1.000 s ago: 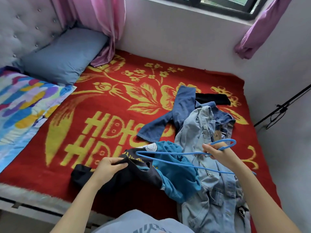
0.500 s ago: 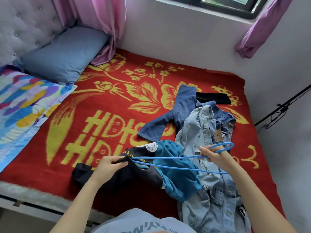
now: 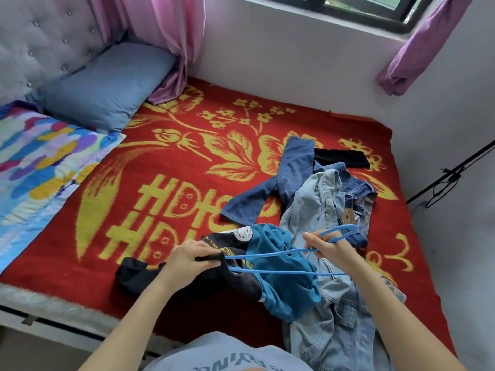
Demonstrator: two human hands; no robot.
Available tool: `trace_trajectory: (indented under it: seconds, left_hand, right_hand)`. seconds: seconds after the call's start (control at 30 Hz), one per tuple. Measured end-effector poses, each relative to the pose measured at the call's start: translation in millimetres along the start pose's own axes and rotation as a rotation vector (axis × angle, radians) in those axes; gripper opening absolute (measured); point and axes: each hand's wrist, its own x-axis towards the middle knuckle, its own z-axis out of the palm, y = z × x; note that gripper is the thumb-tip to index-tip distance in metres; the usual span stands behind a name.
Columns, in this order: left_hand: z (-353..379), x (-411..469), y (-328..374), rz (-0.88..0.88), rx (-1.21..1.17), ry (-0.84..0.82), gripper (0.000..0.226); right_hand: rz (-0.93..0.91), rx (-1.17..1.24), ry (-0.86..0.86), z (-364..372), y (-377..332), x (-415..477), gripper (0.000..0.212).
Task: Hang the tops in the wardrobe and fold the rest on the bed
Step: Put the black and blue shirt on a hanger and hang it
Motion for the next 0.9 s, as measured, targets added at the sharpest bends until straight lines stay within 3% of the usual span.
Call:
trace_trajectory:
  seconds: [0.07, 0.2, 0.33, 0.6, 0.67, 0.77, 0.83, 0.9]
  left_hand:
    - [7, 6, 19, 0.067, 0.046, -0.020, 0.030]
    - [20, 17, 46, 0.084, 0.034, 0.012, 0.041]
    - [11, 20, 49, 0.179, 0.075, 0.135, 0.044]
    - [7, 15, 55, 0.177, 0.038, 0.173, 0.040]
    - [7, 15, 57, 0.203, 0.002, 0.128, 0.033]
    - [-5, 15, 62, 0.228, -0.045, 0.121, 0.013]
    - [-20, 18, 62, 0.230, -0.070, 0.193, 0.034]
    - [-36, 19, 58, 0.217, -0.114, 0.268, 0.056]
  right_hand:
    - [-0.028, 0.002, -0.010, 18, -11, 2, 0.042]
    - [-0.132, 0.063, 0.006, 65, -41, 8, 0.035]
    - [-0.233, 0.142, 0.071, 94, -61, 15, 0.042]
    - [-0.390, -0.001, 0.062, 109, -77, 18, 0.059]
    - [-0.421, -0.081, -0.041, 99, -79, 17, 0.052]
    - [-0.537, -0.403, -0.149, 72, -84, 19, 0.039]
    - [-0.588, -0.446, 0.022, 45, -82, 22, 0.046]
    - [-0.545, -0.311, 0.292, 11, -68, 28, 0.050]
